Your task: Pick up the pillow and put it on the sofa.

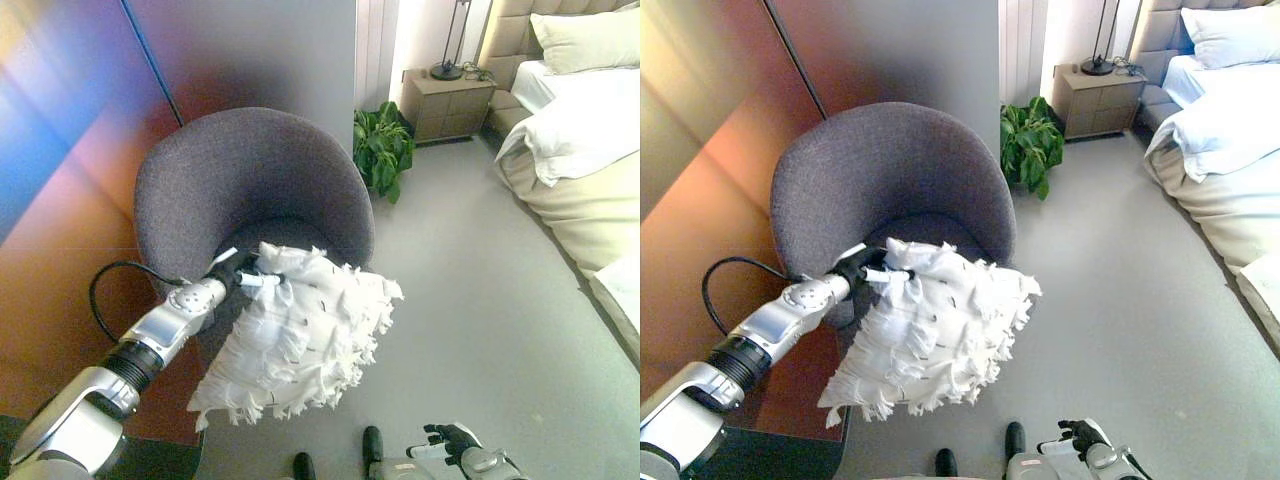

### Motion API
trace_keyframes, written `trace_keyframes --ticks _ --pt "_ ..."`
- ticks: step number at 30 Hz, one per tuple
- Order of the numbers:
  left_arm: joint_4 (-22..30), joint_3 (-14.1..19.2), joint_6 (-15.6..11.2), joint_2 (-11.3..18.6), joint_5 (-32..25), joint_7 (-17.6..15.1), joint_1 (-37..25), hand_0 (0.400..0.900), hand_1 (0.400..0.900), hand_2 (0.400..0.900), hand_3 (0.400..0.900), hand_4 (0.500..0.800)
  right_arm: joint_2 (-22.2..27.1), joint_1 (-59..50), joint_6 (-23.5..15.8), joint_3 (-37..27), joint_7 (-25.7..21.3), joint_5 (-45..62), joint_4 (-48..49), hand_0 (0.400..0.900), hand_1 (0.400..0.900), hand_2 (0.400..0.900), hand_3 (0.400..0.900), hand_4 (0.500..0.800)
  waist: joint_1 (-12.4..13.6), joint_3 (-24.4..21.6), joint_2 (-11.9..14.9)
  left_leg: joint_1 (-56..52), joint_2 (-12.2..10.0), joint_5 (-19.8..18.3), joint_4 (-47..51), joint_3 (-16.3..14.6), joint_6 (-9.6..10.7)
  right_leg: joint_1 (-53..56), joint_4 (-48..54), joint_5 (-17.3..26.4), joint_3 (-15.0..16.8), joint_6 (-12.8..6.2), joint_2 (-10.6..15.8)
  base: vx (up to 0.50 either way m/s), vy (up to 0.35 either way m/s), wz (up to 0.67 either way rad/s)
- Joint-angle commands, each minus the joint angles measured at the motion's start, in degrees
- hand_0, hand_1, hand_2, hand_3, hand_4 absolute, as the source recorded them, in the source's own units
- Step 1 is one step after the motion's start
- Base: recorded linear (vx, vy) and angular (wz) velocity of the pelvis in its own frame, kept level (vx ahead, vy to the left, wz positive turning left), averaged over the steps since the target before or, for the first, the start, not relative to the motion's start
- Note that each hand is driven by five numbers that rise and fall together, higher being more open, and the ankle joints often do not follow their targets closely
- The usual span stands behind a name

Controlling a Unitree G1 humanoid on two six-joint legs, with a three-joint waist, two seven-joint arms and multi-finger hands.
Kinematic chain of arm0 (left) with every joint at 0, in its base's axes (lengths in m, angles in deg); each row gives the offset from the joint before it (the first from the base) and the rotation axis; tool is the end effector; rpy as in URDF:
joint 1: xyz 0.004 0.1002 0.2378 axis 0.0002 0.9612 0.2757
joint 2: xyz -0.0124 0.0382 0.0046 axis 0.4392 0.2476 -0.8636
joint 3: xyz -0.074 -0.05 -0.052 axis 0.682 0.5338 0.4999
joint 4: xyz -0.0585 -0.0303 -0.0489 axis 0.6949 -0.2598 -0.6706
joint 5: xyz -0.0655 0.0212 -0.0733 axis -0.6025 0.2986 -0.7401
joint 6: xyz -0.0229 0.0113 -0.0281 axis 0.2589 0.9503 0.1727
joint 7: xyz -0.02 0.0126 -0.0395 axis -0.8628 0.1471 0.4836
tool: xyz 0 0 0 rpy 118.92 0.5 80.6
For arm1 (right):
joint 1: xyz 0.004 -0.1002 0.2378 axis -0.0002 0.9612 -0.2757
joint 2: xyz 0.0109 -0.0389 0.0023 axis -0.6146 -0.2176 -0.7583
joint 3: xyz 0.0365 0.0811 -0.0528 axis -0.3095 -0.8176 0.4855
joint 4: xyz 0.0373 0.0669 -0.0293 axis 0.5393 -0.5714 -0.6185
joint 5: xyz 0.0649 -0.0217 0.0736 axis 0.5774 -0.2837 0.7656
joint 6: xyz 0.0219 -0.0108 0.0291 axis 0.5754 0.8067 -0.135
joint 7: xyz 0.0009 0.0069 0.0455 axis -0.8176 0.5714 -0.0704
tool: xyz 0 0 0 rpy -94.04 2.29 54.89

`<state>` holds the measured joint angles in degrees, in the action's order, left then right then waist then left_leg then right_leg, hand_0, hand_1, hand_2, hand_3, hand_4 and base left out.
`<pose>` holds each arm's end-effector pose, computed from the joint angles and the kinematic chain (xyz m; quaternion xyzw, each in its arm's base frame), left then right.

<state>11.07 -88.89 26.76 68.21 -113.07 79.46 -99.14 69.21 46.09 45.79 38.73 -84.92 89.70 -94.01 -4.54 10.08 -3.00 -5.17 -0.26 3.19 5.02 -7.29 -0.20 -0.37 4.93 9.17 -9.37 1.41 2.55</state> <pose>0.2946 0.2333 0.0958 0.2052 0.1848 -0.0949 0.9564 0.1086 -0.2318 -0.1042 -0.2324 0.5475 0.0531 0.8021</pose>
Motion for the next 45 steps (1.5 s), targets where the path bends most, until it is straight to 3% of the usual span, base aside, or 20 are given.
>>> trace_keyframes --ticks 1,4,10,13,16,21,22,30,45 --pt "-7.6 11.6 -6.6 6.4 -4.0 -5.2 -20.4 0.4 0.4 0.4 0.4 0.5 1.3 2.2 -0.9 0.3 0.1 -2.3 -3.7 0.9 0.9 0.9 0.9 0.8 0.8 -8.1 -1.0 0.2 -0.7 -4.0 -3.3 1.3 2.1 4.4 -4.8 -9.7 1.9 -7.18 3.4 0.03 -0.007 0.06" --pt "-12.0 11.0 -6.5 9.8 -6.8 -5.2 -24.0 0.4 0.4 0.4 0.4 0.5 1.6 2.5 -1.1 -0.3 0.0 -1.7 -4.2 0.9 0.9 0.9 0.9 0.8 1.0 -8.5 -1.4 0.2 -0.6 -3.8 -3.0 1.5 2.0 4.5 -4.7 -9.6 1.6 -7.27 3.4 0.04 -0.012 0.06" --pt "-17.3 10.1 -5.5 13.7 -9.7 -6.6 -28.3 0.4 0.4 0.4 0.4 0.5 1.5 3.1 -1.4 -0.9 -0.2 -1.1 -4.6 0.9 0.9 0.9 0.9 0.8 1.2 -8.8 -1.9 0.3 -0.3 -3.8 -2.8 1.6 1.9 4.6 -4.6 -9.7 1.3 -7.41 3.3 0.03 -0.008 0.04" --pt "-19.0 11.8 -3.4 14.3 -13.1 -8.9 -28.4 0.4 0.4 0.4 0.4 0.5 1.1 3.5 -1.2 -1.2 0.0 -1.2 -5.1 0.9 0.9 0.9 0.9 0.8 1.3 -8.9 -1.9 0.3 -0.2 -3.8 -2.7 1.7 1.9 4.7 -4.6 -9.8 1.2 -7.44 3.3 0.05 -0.007 0.05" --pt "-20.7 13.6 -1.3 14.0 -12.6 -10.3 -27.1 0.4 0.4 0.4 0.4 0.5 0.7 3.8 -1.4 -1.2 -0.1 -1.4 -5.7 0.9 0.9 0.9 0.9 0.8 1.2 -9.1 -2.1 0.2 -0.1 -3.7 -2.3 1.8 1.9 4.7 -4.5 -9.9 1.2 -7.42 3.2 0.06 0.012 0.03" --pt "-25.0 14.2 -0.2 13.7 -6.9 -7.1 -26.0 0.4 0.4 0.4 0.4 0.5 0.9 5.0 -2.2 -1.0 -0.4 -2.0 -5.7 0.9 0.9 0.9 0.9 0.8 0.4 -8.8 -2.3 0.5 -0.1 -3.2 -1.2 1.1 2.1 4.1 -4.5 -9.9 1.3 -7.71 3.2 0.06 0.033 0.02" --pt "-25.6 13.9 -0.1 13.7 -5.8 -7.9 -26.3 0.9 0.9 0.9 0.9 0.8 1.2 5.2 -2.3 -0.9 -0.5 -1.9 -5.5 0.9 0.9 0.9 0.9 0.8 0.1 -8.5 -2.3 0.7 -0.2 -3.1 -1.0 0.9 2.1 3.8 -4.4 -9.9 1.3 -7.81 3.2 0.02 0.042 0.01" --pt "-27.2 12.1 -2.9 12.9 -1.3 -15.5 -30.0 0.9 0.9 0.9 0.9 0.8 4.2 2.7 -3.6 0.6 -1.5 1.5 -3.5 0.9 0.9 0.9 0.9 0.8 -1.0 -3.3 -2.8 4.7 0.4 -2.3 -0.6 0.4 2.1 -1.0 -5.0 -9.2 2.3 -7.66 3.8 -0.12 0.065 0.01" --pt "-29.6 10.0 -3.1 14.2 -2.5 -15.7 -33.5 0.9 0.9 0.9 0.9 0.8 4.4 2.8 -4.1 1.1 -1.5 1.5 -2.7 0.9 0.9 0.9 0.9 0.8 -1.3 -2.9 -3.0 3.5 0.7 -2.6 -0.5 0.3 2.2 0.2 -4.6 -9.2 2.7 -8.03 4.2 0.02 0.009 0.01"
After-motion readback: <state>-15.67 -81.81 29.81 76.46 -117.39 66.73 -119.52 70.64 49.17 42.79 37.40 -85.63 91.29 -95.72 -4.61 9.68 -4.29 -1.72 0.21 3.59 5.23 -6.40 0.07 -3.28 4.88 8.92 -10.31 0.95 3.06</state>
